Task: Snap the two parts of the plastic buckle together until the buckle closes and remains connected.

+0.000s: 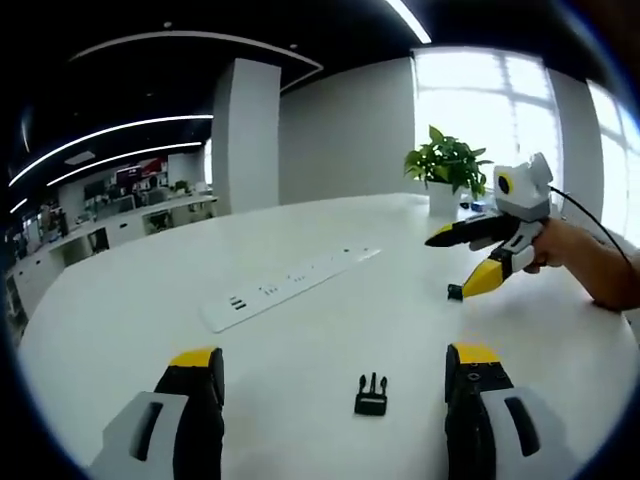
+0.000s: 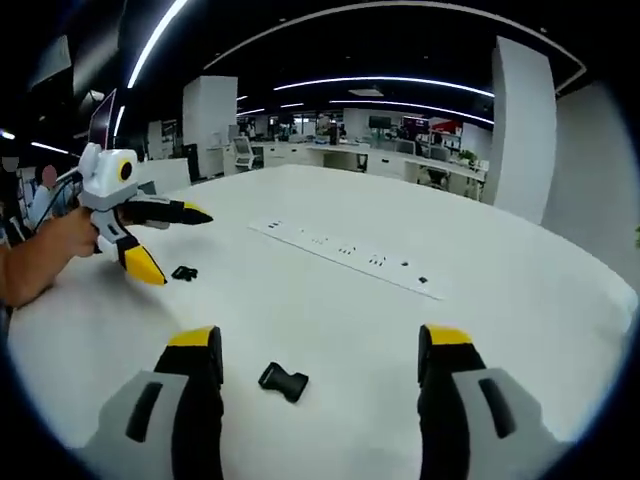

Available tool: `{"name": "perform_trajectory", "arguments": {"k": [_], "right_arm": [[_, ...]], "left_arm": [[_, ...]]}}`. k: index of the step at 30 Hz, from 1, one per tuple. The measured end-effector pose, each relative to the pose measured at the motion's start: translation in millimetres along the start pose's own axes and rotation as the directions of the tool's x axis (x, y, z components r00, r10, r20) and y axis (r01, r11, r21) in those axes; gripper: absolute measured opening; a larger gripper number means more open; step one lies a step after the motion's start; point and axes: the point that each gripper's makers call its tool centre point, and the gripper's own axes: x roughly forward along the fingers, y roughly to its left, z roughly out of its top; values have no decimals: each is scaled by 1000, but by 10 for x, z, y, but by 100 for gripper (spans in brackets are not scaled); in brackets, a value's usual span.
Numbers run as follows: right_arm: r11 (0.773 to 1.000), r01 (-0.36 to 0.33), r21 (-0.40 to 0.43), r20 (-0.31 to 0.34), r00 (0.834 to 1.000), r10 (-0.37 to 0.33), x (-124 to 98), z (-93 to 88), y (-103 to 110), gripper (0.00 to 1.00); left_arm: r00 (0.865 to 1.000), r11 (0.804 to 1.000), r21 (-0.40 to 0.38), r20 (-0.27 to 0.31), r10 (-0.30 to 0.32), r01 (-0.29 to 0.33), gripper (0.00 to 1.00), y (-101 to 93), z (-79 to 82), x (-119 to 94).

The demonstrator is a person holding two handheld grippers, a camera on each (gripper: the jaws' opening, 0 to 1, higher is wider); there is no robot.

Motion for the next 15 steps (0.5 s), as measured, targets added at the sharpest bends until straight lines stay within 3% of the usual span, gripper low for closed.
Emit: {"name": "perform_trajectory", "arguments": {"k": [3, 6, 9, 11, 15], "right_arm": [[999, 43, 25, 19, 999, -43, -22, 56, -74, 84], [999, 41, 20, 8, 999, -41, -43, 45, -74, 84], [996, 78, 43, 15, 997, -79, -52, 51, -144, 84], [990, 118, 80, 43, 992, -122, -42, 76, -208, 86], [984, 151, 90, 35, 987, -155, -37, 34, -278, 86]], "left_arm": [[1000, 1000, 15, 12, -5, 5, 91, -14, 23, -15], [1000, 1000, 17, 2, -12, 12, 90, -18, -6, -20], [999, 999, 39, -12, -37, 38, 82, -52, -36, -34], [999, 998, 49, -22, -25, 26, 81, -23, -57, -42], [1000, 999, 44, -25, -19, 20, 80, -2, -76, -47]]}}
